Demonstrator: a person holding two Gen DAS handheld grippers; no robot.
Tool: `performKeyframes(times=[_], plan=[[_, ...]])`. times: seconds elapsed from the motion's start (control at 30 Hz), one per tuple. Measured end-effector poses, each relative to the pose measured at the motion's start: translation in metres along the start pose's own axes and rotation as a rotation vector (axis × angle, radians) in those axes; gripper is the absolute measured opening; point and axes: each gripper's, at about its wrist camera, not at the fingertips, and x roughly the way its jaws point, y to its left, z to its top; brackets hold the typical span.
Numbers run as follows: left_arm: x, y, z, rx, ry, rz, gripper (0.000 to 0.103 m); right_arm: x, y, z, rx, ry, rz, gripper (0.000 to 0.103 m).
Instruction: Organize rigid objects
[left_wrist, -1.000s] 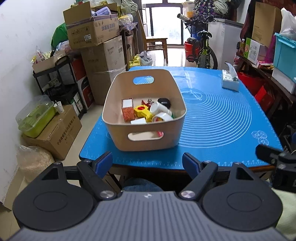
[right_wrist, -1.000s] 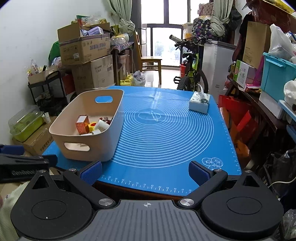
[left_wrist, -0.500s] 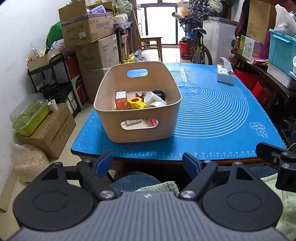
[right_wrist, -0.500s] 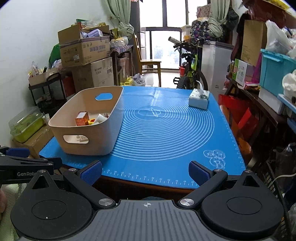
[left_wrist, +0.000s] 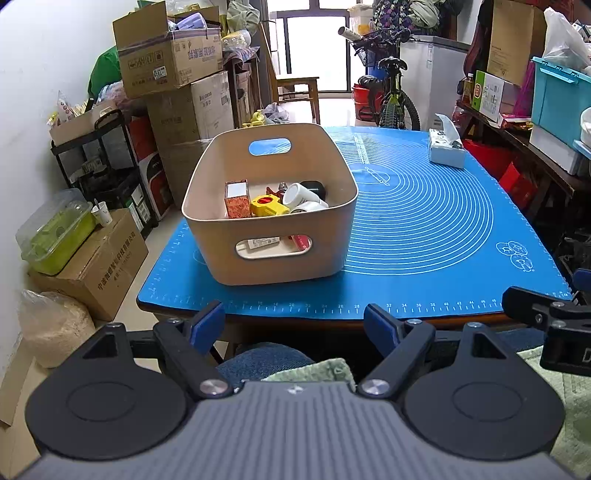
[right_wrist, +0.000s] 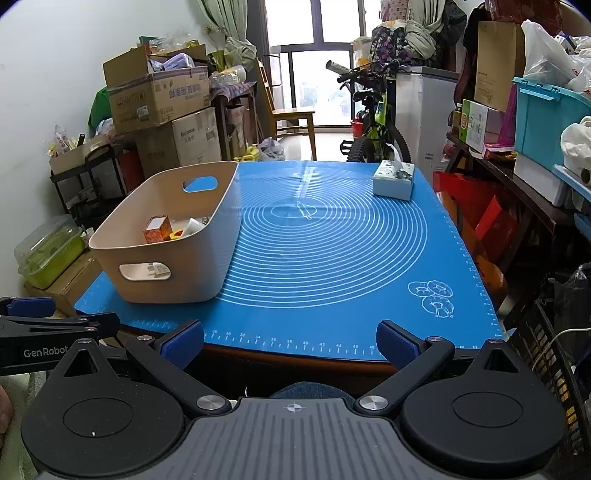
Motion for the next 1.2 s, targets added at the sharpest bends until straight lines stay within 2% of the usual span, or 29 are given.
performKeyframes(times=[1.2], plan=[[0.0014,0.0008,-0.0008,-0.004,0.003,-0.007,0.083,0.0004,-0.0015,-0.0015,0.004,0.005,-0.005,0.099]])
